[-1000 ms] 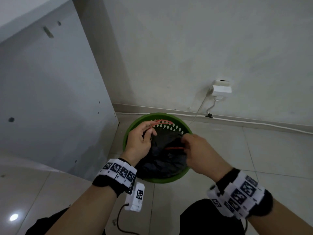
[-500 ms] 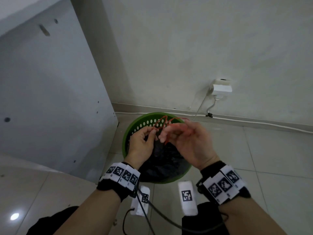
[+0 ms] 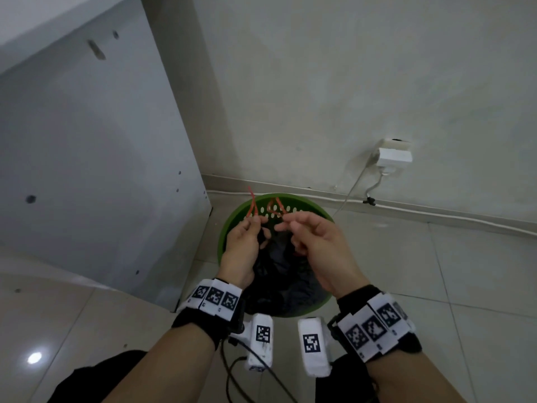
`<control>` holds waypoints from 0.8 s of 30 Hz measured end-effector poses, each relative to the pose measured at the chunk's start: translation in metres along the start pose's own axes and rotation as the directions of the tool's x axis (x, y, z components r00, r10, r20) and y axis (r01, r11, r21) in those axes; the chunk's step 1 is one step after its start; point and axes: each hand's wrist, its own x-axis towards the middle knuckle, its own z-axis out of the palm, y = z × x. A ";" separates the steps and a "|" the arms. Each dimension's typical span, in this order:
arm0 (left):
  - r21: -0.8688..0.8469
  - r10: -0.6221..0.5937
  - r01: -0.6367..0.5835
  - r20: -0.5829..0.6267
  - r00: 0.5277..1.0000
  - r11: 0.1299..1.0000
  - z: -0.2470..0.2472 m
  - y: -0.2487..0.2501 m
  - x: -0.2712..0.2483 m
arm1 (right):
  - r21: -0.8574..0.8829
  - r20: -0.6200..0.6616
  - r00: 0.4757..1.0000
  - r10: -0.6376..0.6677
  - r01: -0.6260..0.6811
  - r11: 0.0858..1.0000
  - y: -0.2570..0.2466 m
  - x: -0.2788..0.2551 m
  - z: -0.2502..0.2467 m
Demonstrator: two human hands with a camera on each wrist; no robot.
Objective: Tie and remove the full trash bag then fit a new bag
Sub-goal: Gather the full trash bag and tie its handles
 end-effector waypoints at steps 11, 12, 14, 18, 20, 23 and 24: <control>0.359 0.073 -0.185 0.303 0.950 0.915 -0.008 0.001 -0.005 | -0.432 0.049 0.996 -0.080 0.094 0.897 0.005 0.013 0.013; 0.456 0.100 -0.263 0.350 0.931 0.850 -0.009 0.000 -0.005 | -0.365 0.034 0.999 -0.027 0.037 0.930 0.006 0.015 0.016; 0.523 0.111 -0.328 0.402 0.909 0.787 -0.007 0.001 -0.007 | -0.184 -0.098 0.994 0.051 -0.069 0.981 0.009 0.018 0.020; 0.636 0.107 -0.371 0.414 0.904 0.677 -0.010 0.003 -0.004 | -0.110 -0.397 0.916 0.061 -0.113 0.987 0.028 0.021 0.012; 0.677 0.152 -0.430 0.431 0.889 0.597 -0.015 0.006 -0.003 | -0.328 -0.428 0.904 -0.019 -0.135 0.935 0.034 0.020 0.004; 0.624 0.259 -0.579 0.531 0.807 0.525 -0.019 0.009 -0.009 | -0.578 -0.237 0.968 -0.087 -0.068 0.813 0.027 0.013 -0.003; 0.585 0.294 -0.630 0.570 0.767 0.511 -0.020 0.010 -0.011 | -0.604 -0.157 0.985 -0.073 -0.037 0.796 0.023 0.012 -0.006</control>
